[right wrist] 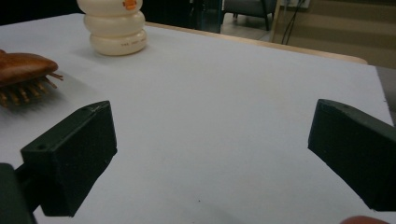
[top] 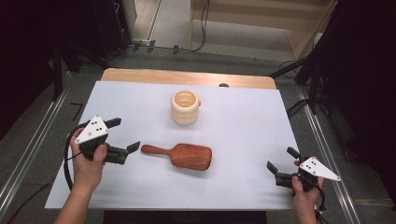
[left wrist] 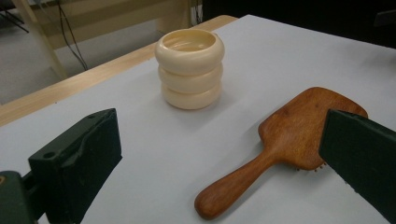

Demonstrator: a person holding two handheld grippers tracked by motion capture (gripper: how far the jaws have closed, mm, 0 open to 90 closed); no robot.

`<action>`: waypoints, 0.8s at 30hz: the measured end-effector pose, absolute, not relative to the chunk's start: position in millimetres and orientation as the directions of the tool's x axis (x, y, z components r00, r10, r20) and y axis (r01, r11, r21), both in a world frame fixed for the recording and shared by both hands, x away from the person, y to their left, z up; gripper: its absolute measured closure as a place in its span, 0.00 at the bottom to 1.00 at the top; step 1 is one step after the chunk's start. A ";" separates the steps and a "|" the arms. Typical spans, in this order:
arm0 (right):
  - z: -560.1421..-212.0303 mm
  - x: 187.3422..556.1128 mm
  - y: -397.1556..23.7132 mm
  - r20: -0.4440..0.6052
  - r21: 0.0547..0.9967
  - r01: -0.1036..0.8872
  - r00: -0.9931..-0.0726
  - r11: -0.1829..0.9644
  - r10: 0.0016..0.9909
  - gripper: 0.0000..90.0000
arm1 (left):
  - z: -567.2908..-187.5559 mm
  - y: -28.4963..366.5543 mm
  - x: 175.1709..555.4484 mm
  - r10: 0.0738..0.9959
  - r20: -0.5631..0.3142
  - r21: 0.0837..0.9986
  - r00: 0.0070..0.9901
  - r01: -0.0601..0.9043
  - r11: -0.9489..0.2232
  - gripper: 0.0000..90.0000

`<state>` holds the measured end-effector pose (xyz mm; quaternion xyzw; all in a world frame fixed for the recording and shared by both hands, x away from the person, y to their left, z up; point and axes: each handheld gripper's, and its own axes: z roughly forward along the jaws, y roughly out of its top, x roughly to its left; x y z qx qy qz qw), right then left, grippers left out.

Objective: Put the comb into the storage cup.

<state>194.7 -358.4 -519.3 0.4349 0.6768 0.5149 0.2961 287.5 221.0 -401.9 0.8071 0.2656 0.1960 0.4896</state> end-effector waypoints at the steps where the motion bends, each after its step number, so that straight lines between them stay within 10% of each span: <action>1: -519.3 194.7 -358.8 0.047 0.955 0.282 -0.451 0.092 0.891 0.00 | -400.9 218.6 288.5 0.618 0.067 0.890 0.784 0.233 -0.393 0.00; 24: -520.0 196.5 -358.8 0.042 0.955 0.276 -0.481 0.106 0.876 0.00 | -399.5 177.8 325.7 0.427 0.148 0.777 0.892 0.163 -0.609 0.00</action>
